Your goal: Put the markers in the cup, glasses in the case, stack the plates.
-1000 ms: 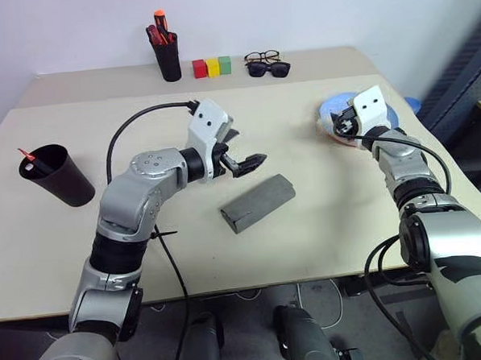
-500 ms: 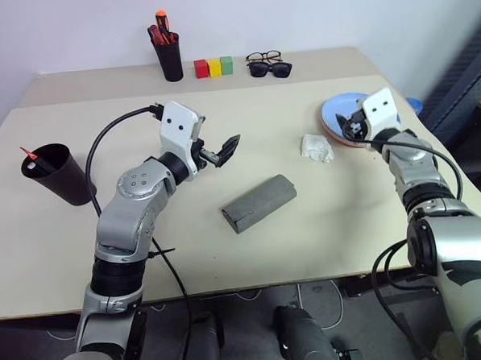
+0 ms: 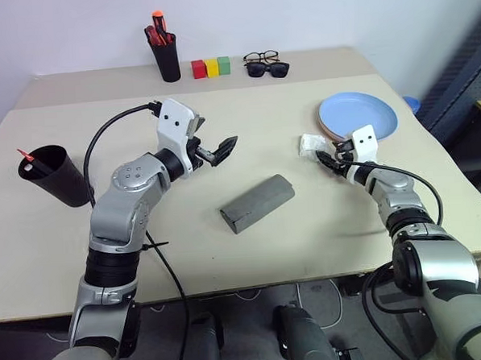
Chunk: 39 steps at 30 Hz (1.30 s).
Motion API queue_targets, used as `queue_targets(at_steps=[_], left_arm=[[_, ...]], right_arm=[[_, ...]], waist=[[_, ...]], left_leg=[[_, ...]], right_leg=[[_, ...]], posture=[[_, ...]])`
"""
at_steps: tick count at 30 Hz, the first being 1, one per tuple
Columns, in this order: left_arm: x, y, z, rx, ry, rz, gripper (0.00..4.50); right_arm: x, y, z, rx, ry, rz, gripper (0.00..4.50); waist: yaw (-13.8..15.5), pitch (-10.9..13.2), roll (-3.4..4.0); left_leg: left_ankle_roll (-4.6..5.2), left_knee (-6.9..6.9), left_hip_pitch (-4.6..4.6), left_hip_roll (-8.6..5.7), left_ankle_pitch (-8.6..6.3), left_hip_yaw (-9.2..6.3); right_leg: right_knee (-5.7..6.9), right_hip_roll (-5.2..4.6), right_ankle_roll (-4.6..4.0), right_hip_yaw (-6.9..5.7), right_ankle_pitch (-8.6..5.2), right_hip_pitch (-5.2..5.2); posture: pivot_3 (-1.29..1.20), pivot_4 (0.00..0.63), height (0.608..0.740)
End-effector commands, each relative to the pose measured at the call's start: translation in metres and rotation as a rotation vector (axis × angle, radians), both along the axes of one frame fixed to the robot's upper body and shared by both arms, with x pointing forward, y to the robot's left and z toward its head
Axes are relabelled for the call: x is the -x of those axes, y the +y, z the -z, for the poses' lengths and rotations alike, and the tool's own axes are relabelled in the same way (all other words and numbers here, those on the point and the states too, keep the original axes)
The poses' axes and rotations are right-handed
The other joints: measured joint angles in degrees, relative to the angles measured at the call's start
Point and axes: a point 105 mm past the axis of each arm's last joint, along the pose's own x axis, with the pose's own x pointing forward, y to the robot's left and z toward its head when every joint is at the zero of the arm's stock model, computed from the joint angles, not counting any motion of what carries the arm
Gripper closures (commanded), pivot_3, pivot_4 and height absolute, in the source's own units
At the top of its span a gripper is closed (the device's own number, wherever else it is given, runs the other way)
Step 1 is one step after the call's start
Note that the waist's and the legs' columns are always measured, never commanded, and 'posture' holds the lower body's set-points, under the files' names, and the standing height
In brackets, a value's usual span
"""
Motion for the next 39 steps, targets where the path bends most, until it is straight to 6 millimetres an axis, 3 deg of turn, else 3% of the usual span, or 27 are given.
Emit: queue_targets(at_steps=[1, 4, 6, 8, 13, 17, 22, 27, 30, 34, 39], left_arm=[[0.005, 0.006, -0.017, 0.011, -0.057, -0.014, 0.0], [0.007, 0.008, -0.018, 0.011, -0.055, -0.018, 0.0], [0.007, 0.008, -0.018, 0.011, -0.054, -0.021, 0.0], [0.007, 0.009, -0.018, 0.011, -0.051, -0.024, 0.0], [0.008, 0.008, -0.016, 0.012, -0.04, -0.024, 0.0], [0.009, 0.005, -0.014, 0.02, -0.031, -0.015, 0.0], [0.01, 0.003, -0.013, 0.023, -0.022, -0.006, 0.0], [0.011, 0.007, -0.016, 0.033, -0.027, -0.03, 0.0], [0.012, 0.013, -0.017, 0.03, -0.025, -0.048, 0.0], [0.014, 0.017, -0.017, 0.023, -0.026, -0.071, 0.0], [0.016, 0.016, -0.019, 0.039, -0.045, -0.069, 0.0]], right_arm=[[-0.004, 0.009, -0.006, -0.049, 0.001, -0.017, 1.72], [-0.004, 0.011, 0.0, -0.057, 0.025, -0.013, 2.57], [-0.004, 0.012, 0.002, -0.057, 0.035, -0.006, 3.66], [-0.004, 0.012, 0.003, -0.056, 0.038, -0.004, 4.47], [-0.006, 0.012, -0.009, -0.036, -0.016, -0.018, 4.47], [-0.012, 0.009, -0.046, -0.049, -0.156, -0.001, 4.47], [-0.022, -0.023, -0.092, -0.03, -0.283, 0.196, 4.47], [-0.024, -0.055, -0.114, 0.051, -0.292, 0.378, 4.47], [-0.022, -0.074, -0.124, 0.106, -0.279, 0.461, 3.69], [-0.02, -0.085, -0.136, 0.147, -0.295, 0.517, 1.8], [-0.017, -0.089, -0.147, 0.181, -0.336, 0.514, 1.8]], waist=[[0.06, 0.0, 0.0], [0.06, 0.0, 0.0], [0.06, 0.0, 0.0], [0.07, 0.0, 0.0], [0.02, 0.0, 0.0], [0.01, 0.0, 0.0], [0.01, 0.01, 0.02], [0.09, 0.0, 0.0], [0.07, 0.0, 0.0], [-0.1, 0.01, 0.01], [-0.05, 0.01, 0.01]], left_leg=[[0.0, 0.0, 0.0, 0.0, 0.0, 0.0], [0.0, 0.0, 0.0, 0.0, 0.0, 0.0], [0.0, 0.0, 0.0, 0.0, 0.0, 0.0], [0.0, 0.01, -0.01, 0.0, 0.0, 0.0], [-0.01, 0.01, 0.0, 0.0, 0.0, 0.0], [-0.01, 0.01, 0.0, 0.0, 0.0, 0.0], [-0.01, 0.0, -0.01, 0.0, 0.0, 0.0], [-0.01, -0.07, -0.02, 0.0, 0.0, 0.0], [0.0, -0.08, -0.02, 0.0, 0.0, 0.0], [0.0, -0.1, -0.02, 0.0, 0.0, 0.0], [0.0, -0.16, -0.01, 0.0, 0.0, 0.01]], right_leg=[[0.0, 0.0, 0.0, 0.0, 0.0, 0.0], [0.0, 0.0, 0.0, 0.0, 0.0, 0.0], [0.0, 0.0, 0.0, 0.0, 0.0, 0.0], [0.0, 0.0, 0.0, 0.0, 0.0, 0.0], [0.0, 0.0, 0.0, 0.0, 0.0, 0.0], [0.0, 0.0, 0.0, 0.0, 0.0, 0.0], [0.0, 0.0, 0.0, 0.0, 0.0, -0.03], [-0.04, -0.01, -0.17, 0.0, -0.1, -0.04], [-0.05, -0.01, -0.18, 0.0, -0.1, -0.04], [-0.05, -0.01, -0.18, 0.0, -0.1, -0.06], [-0.04, -0.01, -0.18, 0.01, -0.1, -0.1]], posture=[[0.0, 0.15, 0.74], [0.0, 0.15, 0.74], [0.0, 0.15, 0.74], [0.0, 0.15, 0.74], [0.0, 0.15, 0.74], [0.0, 0.15, 0.74], [0.0, 0.15, 0.74], [0.0, 0.15, 0.74], [0.0, 0.15, 0.74], [0.0, 0.15, 0.74], [0.0, 0.15, 0.74]])
